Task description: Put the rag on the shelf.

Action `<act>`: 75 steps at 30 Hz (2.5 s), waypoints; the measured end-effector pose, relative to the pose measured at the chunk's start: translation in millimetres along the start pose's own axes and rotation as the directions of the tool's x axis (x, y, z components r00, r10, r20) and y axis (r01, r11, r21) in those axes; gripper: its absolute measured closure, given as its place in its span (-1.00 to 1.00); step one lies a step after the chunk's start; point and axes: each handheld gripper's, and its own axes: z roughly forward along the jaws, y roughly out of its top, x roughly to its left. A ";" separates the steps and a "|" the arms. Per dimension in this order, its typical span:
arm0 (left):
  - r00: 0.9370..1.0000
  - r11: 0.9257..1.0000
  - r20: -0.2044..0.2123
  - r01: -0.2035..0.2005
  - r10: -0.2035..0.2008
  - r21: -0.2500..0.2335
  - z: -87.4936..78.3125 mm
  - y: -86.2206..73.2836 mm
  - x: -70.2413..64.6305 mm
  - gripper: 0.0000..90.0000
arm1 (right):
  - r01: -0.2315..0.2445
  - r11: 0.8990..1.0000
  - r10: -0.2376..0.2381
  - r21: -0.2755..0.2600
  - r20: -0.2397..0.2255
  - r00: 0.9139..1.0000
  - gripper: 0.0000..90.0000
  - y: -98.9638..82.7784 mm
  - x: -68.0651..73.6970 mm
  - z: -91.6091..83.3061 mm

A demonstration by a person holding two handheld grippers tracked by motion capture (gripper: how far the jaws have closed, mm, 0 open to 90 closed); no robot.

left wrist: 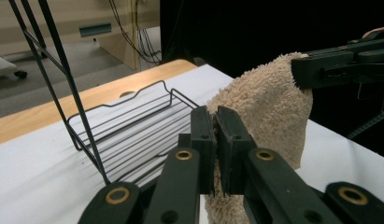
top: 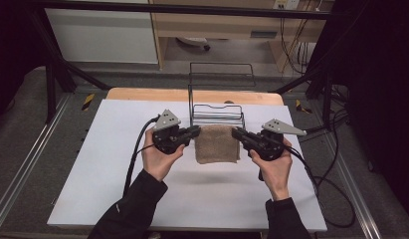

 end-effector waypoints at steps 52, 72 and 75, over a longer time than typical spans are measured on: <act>0.999 0.975 -0.031 -0.023 0.017 -0.223 -13.2 65.9 9.2 0.91 | 0.071 0.984 -0.065 -0.163 0.039 0.997 0.87 75.5 8.6 -4.2; 0.999 0.966 -0.042 -0.031 0.021 -0.258 -13.2 107.0 20.6 0.91 | 0.100 0.975 -0.089 -0.198 0.065 0.994 0.87 115.6 8.8 -1.7; 0.999 0.964 -0.048 -0.035 0.023 -0.264 -12.8 113.6 22.3 0.91 | 0.103 0.973 -0.091 -0.205 0.067 0.994 0.87 122.1 8.7 -0.8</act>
